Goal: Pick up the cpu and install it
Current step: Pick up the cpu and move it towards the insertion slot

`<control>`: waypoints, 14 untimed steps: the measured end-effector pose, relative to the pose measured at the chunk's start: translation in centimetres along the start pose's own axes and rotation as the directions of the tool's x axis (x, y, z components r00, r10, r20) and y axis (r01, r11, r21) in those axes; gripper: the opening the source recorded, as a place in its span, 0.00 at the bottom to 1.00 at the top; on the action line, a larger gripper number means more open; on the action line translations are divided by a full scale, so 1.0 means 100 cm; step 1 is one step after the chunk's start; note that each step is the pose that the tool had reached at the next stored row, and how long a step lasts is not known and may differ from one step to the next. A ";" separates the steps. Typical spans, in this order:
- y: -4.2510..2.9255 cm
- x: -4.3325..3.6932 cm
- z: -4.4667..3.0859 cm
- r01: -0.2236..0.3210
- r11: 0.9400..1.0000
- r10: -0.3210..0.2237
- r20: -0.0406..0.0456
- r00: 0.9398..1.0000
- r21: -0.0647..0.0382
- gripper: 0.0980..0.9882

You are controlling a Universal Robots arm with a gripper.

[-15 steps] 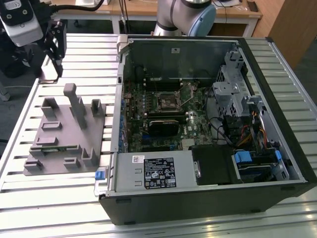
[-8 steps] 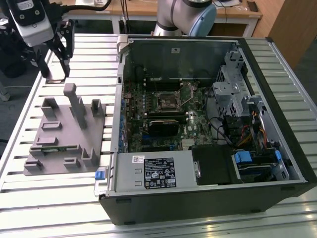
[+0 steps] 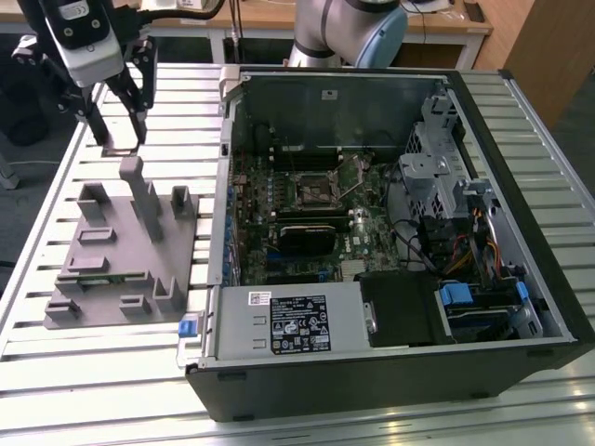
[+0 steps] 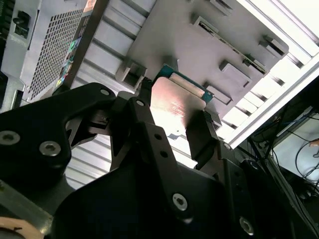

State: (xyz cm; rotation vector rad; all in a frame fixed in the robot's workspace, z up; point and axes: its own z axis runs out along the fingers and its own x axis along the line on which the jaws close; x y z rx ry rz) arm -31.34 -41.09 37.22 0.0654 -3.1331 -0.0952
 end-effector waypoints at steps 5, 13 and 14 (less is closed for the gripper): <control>0.0000 -0.0089 0.0000 0.000 1.000 0.000 0.000 1.000 0.000 0.49; 0.0000 -0.0213 -0.0001 0.000 1.000 0.000 0.000 1.000 0.000 0.49; -0.0001 -0.0229 -0.0001 0.000 1.000 0.000 0.000 1.000 0.000 0.49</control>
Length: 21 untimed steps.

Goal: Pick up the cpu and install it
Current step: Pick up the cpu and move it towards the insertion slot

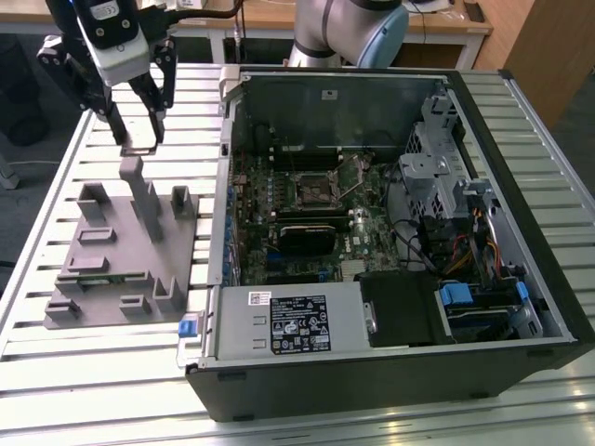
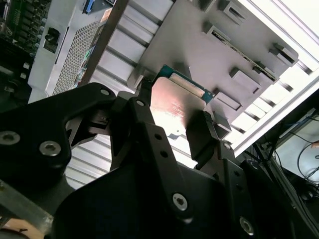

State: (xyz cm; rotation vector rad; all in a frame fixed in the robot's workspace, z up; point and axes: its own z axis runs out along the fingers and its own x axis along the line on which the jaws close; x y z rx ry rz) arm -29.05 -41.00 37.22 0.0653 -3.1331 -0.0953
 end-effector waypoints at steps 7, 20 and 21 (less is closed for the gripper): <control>0.0000 -0.0105 0.0000 0.000 1.000 0.000 0.000 1.000 0.000 0.49; 0.0006 -0.0314 0.0000 0.000 1.000 0.000 0.000 1.000 0.000 0.49; 0.0006 -0.0331 -0.0001 0.000 1.000 0.000 0.000 1.000 0.000 0.49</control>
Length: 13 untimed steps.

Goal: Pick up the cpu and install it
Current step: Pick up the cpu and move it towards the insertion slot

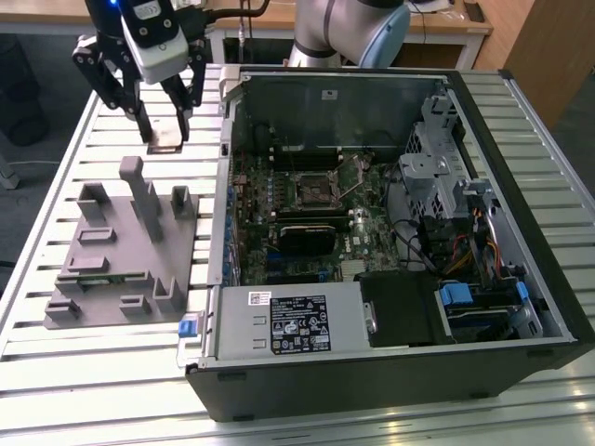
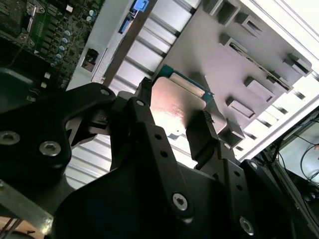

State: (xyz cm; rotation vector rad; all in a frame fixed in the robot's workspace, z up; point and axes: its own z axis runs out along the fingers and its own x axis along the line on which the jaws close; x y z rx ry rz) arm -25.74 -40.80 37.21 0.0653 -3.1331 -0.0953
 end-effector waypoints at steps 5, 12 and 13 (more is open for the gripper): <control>0.0004 -0.0091 0.0000 0.000 1.000 0.000 0.000 1.000 0.000 0.49; 0.0010 -0.0236 0.0000 0.000 1.000 0.000 0.000 1.000 0.000 0.49; 0.0012 -0.0259 0.0000 0.000 1.000 0.000 0.000 1.000 0.000 0.49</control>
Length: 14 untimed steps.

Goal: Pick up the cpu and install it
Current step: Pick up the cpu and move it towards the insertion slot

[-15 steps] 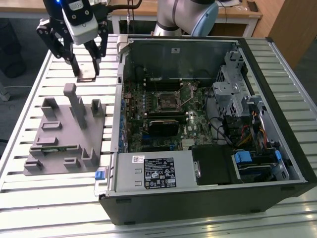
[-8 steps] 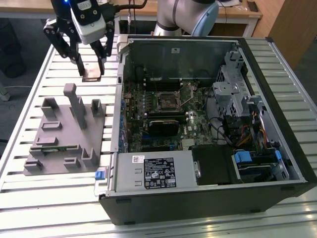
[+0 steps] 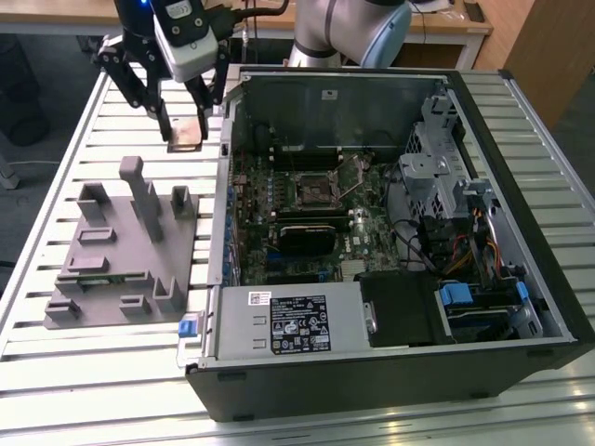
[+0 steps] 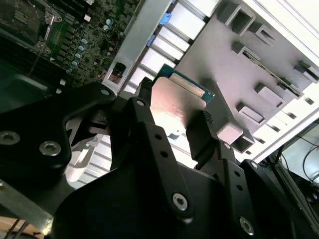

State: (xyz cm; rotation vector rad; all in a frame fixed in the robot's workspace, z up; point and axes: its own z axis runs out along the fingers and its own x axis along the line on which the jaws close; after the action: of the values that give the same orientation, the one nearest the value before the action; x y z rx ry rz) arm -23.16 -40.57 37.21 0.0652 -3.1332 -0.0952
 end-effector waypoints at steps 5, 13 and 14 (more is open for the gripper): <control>0.0007 -0.0120 0.0000 0.000 1.000 0.000 0.000 1.000 0.000 0.49; 0.0021 -0.0315 0.0000 0.000 1.000 0.000 0.000 1.000 0.000 0.49; 0.0023 -0.0339 0.0000 0.000 1.000 0.000 0.000 1.000 0.000 0.49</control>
State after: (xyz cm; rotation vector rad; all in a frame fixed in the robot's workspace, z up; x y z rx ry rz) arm -19.78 -40.20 37.20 0.0653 -3.1331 -0.0953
